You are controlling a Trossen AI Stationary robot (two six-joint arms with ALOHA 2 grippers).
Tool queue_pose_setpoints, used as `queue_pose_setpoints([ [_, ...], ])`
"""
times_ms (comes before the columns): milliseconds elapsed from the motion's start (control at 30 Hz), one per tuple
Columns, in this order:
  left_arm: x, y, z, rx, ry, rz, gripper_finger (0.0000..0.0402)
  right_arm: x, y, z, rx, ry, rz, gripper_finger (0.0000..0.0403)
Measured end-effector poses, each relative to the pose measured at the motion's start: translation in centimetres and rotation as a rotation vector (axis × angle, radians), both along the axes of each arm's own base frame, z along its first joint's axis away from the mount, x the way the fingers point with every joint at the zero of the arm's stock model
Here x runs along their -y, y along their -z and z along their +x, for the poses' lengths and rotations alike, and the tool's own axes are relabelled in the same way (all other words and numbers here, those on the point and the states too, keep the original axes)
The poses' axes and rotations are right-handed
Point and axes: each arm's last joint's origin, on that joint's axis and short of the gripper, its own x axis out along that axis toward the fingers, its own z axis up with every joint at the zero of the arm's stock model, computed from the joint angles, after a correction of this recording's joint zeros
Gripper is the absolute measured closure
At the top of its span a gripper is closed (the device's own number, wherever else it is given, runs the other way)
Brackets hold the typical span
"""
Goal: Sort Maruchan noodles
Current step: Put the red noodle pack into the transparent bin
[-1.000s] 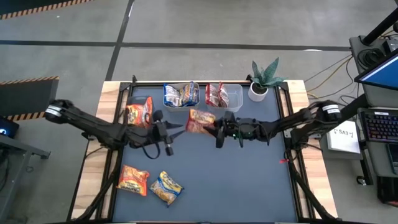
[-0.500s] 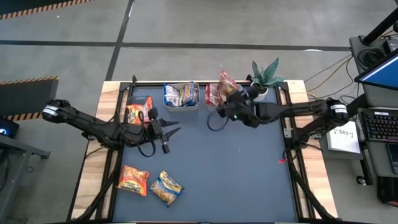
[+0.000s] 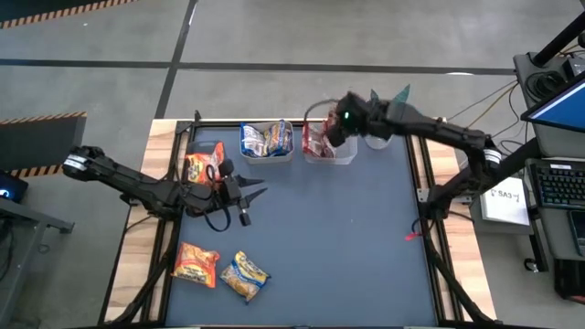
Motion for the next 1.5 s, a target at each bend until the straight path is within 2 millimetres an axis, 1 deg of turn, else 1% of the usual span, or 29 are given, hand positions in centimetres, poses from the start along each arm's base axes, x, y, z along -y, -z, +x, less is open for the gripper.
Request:
queue_pose_setpoints([
  [67, 0.0, 0.1, 0.0, -0.006, 0.0, 0.002, 0.0315, 1.2, -0.6, -0.3, -0.003, -0.022, 0.099, 0.0259],
  [133, 0.0, 0.1, 0.0, -0.011, 0.0, 0.003, 0.0315, 2.6, -0.4, -0.6, -0.027, -0.034, 0.197, 0.0259],
  [267, 0.0, 0.2, 0.0, -0.023, 0.0, 0.007, 0.0315, 5.0, 1.2, -0.7, -0.155, 0.029, 0.313, 0.0259],
  [333, 0.0, 0.2, 0.0, -0.022, 0.0, 0.007, 0.0315, 5.9, 2.2, -0.6, -0.231, 0.047, 0.367, 0.0259],
  [400, 0.0, 0.2, 0.0, -0.026, 0.0, 0.008, 0.0315, 6.5, 3.4, 0.0, -0.291, 0.041, 0.401, 0.0259],
  [700, 0.0, 0.4, -0.1, -0.046, 0.0, 0.01, 0.0315, 7.9, 7.3, 2.5, -0.366, 0.016, 0.5, 0.0259],
  [967, 0.0, 0.4, -0.1, -0.044, -0.001, 0.005, 0.0315, 9.0, 9.3, 4.0, -0.382, 0.013, 0.509, 0.0258],
  [1133, 0.0, 0.4, -0.1, -0.041, -0.002, -0.004, 0.0315, 9.4, 10.5, 4.7, -0.402, 0.016, 0.518, 0.0246],
  [1233, 0.0, 0.4, -0.1, -0.039, -0.002, -0.009, 0.0315, 9.6, 10.9, 5.0, -0.411, 0.008, 0.518, 0.0237],
  [1333, 0.0, 0.5, -0.1, -0.039, -0.002, -0.009, 0.0315, 9.7, 11.0, 5.1, -0.413, 0.005, 0.506, 0.0222],
  [1500, 0.0, 0.5, -0.1, -0.039, -0.002, -0.009, 0.0315, 9.7, 10.4, 5.1, -0.404, 0.005, 0.484, 0.0193],
])
